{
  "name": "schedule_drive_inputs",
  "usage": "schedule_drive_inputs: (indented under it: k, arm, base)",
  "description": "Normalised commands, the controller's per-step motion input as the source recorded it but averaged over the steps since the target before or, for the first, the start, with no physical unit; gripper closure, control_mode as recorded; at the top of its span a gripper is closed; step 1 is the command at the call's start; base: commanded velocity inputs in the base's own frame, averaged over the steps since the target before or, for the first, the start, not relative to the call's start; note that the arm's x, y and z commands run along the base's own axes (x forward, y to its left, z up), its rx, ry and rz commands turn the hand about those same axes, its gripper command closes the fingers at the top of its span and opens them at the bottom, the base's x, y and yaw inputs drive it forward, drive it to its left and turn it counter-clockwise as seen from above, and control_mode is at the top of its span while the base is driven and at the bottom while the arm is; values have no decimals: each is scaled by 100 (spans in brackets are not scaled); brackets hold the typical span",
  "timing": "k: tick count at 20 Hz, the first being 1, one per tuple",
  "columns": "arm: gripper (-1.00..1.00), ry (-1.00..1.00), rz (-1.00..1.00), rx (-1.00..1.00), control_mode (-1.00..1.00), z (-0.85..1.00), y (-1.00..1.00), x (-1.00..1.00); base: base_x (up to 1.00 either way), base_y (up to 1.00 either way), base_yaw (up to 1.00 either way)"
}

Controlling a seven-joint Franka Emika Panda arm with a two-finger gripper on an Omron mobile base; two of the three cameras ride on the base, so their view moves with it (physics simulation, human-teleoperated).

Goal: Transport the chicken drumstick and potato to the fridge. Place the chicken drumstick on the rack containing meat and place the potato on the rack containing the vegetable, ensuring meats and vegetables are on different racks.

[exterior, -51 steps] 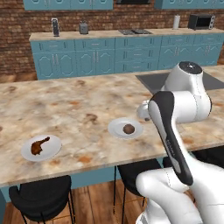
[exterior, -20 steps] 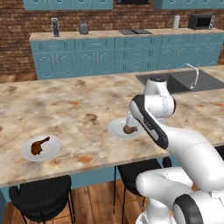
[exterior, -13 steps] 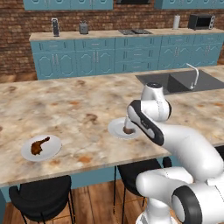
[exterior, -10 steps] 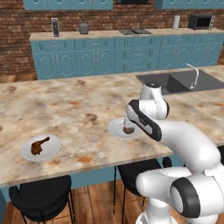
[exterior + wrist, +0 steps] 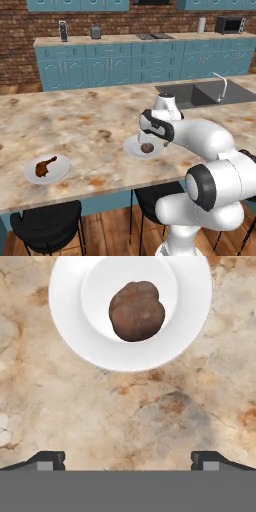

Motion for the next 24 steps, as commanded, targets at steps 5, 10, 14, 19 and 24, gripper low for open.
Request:
schedule_drive_inputs:
  k: [5, 10, 14, 19, 24]
  arm:
    - [-100, 5, 0, 0, -100, -33, 0, 36]
    - [-100, 0, 0, 0, -100, -32, 0, 27]
    - [-100, 0, 0, 0, -100, -20, 0, 21]
    - [-100, -5, 0, 0, -100, -29, 0, 22]
    - [-100, 0, 0, 0, -100, -29, 0, 22]
  base:
    - [0, 0, 0]
    - [0, 0, 0]
    - [0, 0, 0]
    - [0, 0, 0]
    - [0, 0, 0]
